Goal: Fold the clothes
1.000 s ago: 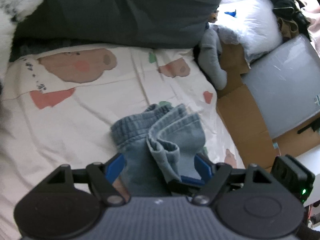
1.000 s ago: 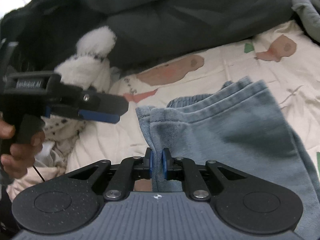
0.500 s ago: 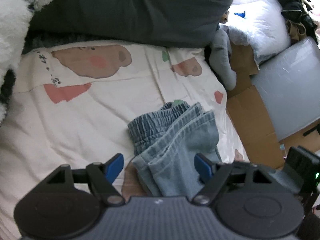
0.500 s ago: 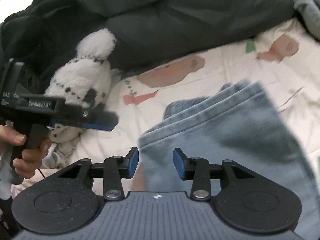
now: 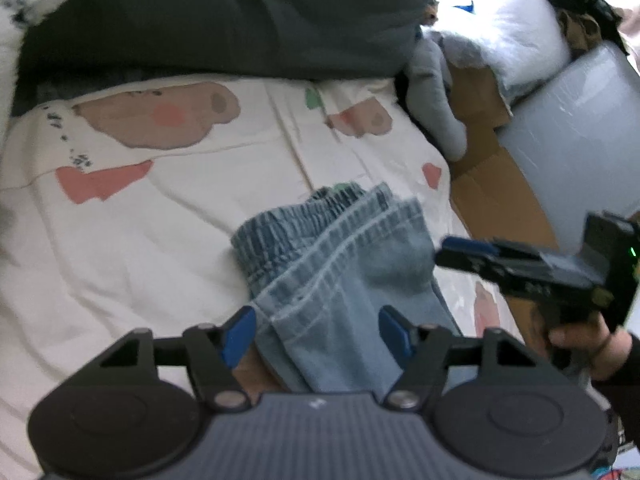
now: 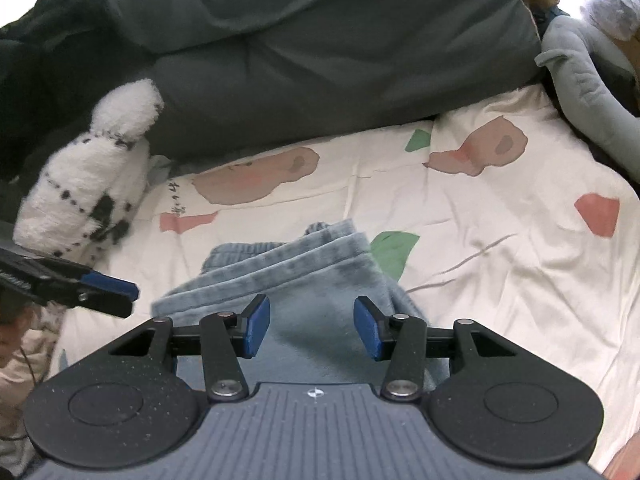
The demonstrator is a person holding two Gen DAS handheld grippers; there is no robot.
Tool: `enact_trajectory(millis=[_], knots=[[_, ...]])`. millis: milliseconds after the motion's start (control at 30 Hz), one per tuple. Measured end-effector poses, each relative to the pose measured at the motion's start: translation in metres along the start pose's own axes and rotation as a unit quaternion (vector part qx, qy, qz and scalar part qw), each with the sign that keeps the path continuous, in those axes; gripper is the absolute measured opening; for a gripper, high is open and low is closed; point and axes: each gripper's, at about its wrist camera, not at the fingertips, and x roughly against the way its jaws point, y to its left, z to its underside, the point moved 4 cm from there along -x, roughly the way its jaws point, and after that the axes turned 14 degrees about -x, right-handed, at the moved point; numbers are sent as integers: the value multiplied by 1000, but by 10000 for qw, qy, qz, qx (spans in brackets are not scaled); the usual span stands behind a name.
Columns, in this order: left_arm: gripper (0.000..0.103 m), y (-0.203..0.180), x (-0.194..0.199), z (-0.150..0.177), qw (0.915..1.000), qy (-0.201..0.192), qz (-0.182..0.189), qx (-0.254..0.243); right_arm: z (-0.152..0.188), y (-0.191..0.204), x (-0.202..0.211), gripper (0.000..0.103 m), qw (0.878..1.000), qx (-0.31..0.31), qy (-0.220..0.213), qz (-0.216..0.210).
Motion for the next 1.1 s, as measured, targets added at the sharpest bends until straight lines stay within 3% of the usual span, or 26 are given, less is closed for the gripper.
enact_trajectory(millis=[133,233,267,400,433,500,567,967,1100], knots=[[67,4,-12,7,9997,108,34,215,-8,-5,-15,54,9999,107,-21,20],[55,7,-18,11,9991,131,51,408,-14,-10,-25,54,9998,138,-93,138],[46,6,-18,12,9990,114,85,432,-16,-12,-27,54,9997,141,-107,166],[36,9,-21,15,9986,121,42,520,-20,-14,-35,50,9994,262,-38,216],[33,12,-22,16,9982,116,25,589,-21,-13,-34,48,9993,301,-33,206],[15,16,-21,17,9975,85,-16,700,-23,-12,-33,15,9991,377,-21,185],[10,17,-19,16,9974,30,-28,718,-24,-10,-32,10,9988,454,-10,164],[6,5,8,6,9982,-317,-72,503,-42,2,-19,7,9974,680,-225,56],[6,14,1,9,9980,-214,-239,546,-43,2,-31,7,9974,692,-180,56]])
